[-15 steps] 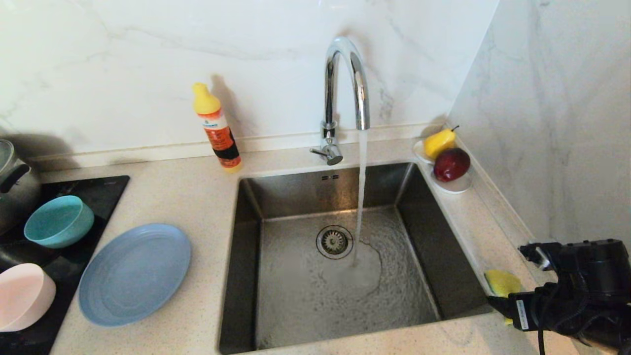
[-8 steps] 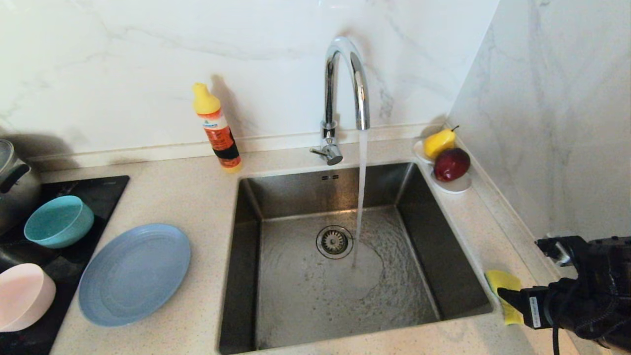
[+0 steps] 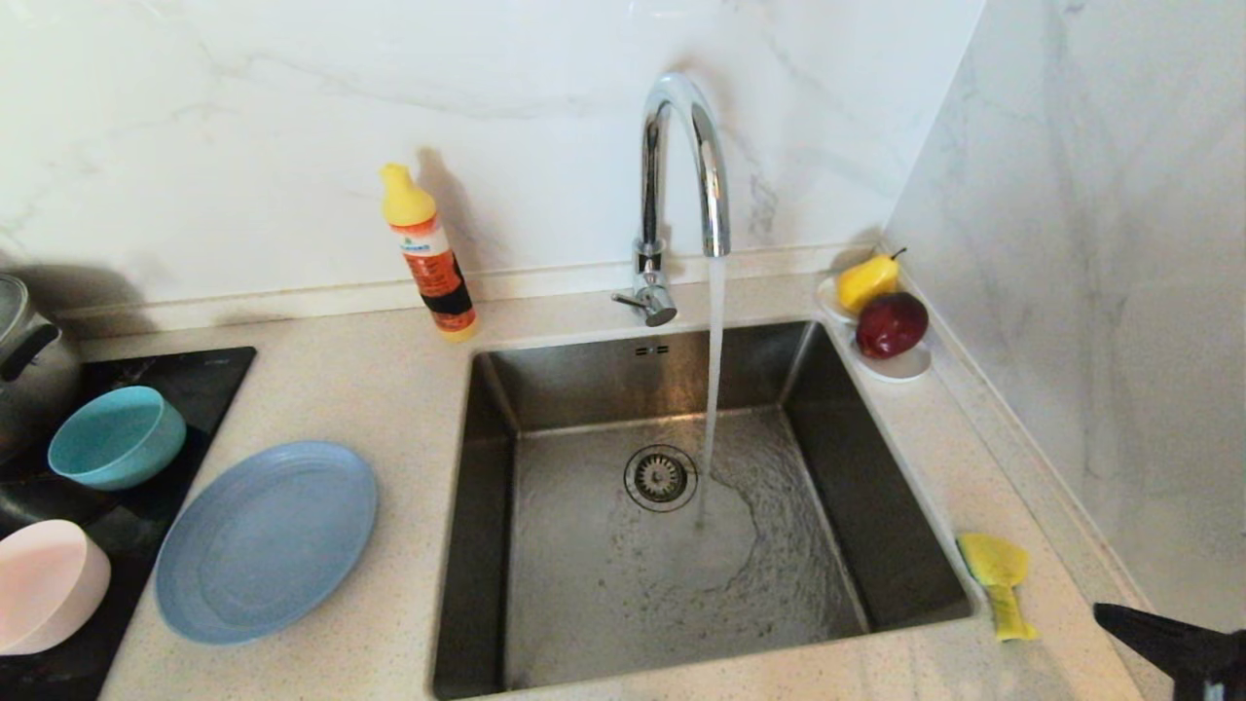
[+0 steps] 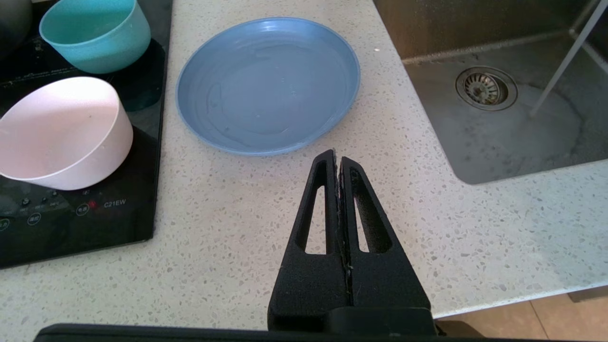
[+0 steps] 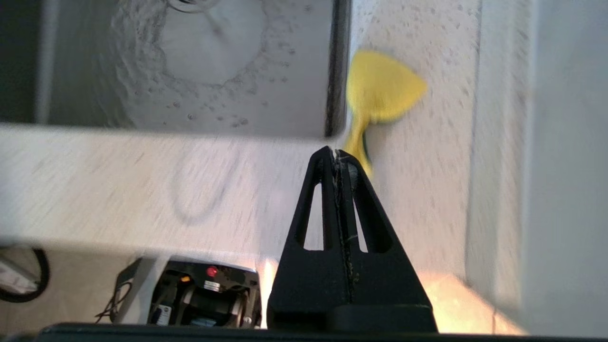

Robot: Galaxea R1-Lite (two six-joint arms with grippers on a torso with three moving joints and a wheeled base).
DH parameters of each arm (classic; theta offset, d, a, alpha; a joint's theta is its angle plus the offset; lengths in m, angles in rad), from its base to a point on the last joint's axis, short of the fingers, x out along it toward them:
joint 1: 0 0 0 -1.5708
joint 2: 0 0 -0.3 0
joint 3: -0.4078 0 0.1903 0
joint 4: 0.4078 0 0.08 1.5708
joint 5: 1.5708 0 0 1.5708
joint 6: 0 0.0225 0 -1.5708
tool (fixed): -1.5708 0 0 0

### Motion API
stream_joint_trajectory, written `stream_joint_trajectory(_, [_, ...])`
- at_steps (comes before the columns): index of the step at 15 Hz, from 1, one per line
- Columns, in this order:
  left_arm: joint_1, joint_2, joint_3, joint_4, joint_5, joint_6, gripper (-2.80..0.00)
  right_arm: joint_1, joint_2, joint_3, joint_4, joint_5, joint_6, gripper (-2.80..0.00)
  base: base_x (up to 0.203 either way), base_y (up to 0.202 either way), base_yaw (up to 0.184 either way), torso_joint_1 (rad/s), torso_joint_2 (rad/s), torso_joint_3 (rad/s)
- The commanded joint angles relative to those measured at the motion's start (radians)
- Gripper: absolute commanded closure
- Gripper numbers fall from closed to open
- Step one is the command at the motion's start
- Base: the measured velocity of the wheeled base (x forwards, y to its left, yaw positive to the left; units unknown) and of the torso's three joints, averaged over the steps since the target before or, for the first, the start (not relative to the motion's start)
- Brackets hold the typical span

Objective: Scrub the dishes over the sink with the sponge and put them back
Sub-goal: Turn off the faucet

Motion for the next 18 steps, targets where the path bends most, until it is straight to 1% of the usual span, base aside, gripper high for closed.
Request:
stream_joint_trajectory(1, [0.0, 0.0, 0.0, 0.0, 0.0, 0.001, 0.0, -0.058, -0.285, 0.038, 0.082, 0.025, -0.005, 0.0, 0.0, 0.0, 0.0, 0.0, 0.0, 0.0])
stream_joint_trajectory(4, [0.0, 0.0, 0.0, 0.0, 0.0, 0.001, 0.0, -0.153, -0.547, 0.068, 0.218, 0.083, -0.012, 0.0, 0.0, 0.0, 0.0, 0.0, 0.0, 0.0])
stream_joint_trajectory(6, [0.0, 0.0, 0.0, 0.0, 0.0, 0.001, 0.0, -0.19, -0.699, 0.122, 0.279, 0.099, -0.022, 0.0, 0.0, 0.0, 0.0, 0.0, 0.0, 0.0])
stream_joint_trajectory(8, [0.0, 0.0, 0.0, 0.0, 0.0, 0.001, 0.0, -0.197, -0.823, 0.199, 0.304, 0.085, -0.052, 0.0, 0.0, 0.0, 0.0, 0.0, 0.0, 0.0])
stream_joint_trajectory(10, [0.0, 0.0, 0.0, 0.0, 0.0, 0.001, 0.0, -0.199, -0.927, 0.257, 0.304, 0.053, -0.091, 0.0, 0.0, 0.0, 0.0, 0.0, 0.0, 0.0])
stream_joint_trajectory(11, [0.0, 0.0, 0.0, 0.0, 0.0, -0.001, 0.0, -0.199, -0.936, 0.283, 0.256, 0.046, -0.117, 0.0, 0.0, 0.0, 0.0, 0.0, 0.0, 0.0])
stream_joint_trajectory(12, [0.0, 0.0, 0.0, 0.0, 0.0, -0.001, 0.0, -0.199, -0.935, 0.294, 0.217, 0.042, -0.118, 0.0, 0.0, 0.0, 0.0, 0.0, 0.0, 0.0])
stream_joint_trajectory(16, [0.0, 0.0, 0.0, 0.0, 0.0, -0.001, 0.0, -0.199, -0.934, 0.295, 0.22, 0.039, -0.081, 0.0, 0.0, 0.0, 0.0, 0.0, 0.0, 0.0])
stream_joint_trajectory(18, [0.0, 0.0, 0.0, 0.0, 0.0, -0.001, 0.0, -0.199, -0.934, 0.295, 0.22, 0.039, -0.076, 0.0, 0.0, 0.0, 0.0, 0.0, 0.0, 0.0])
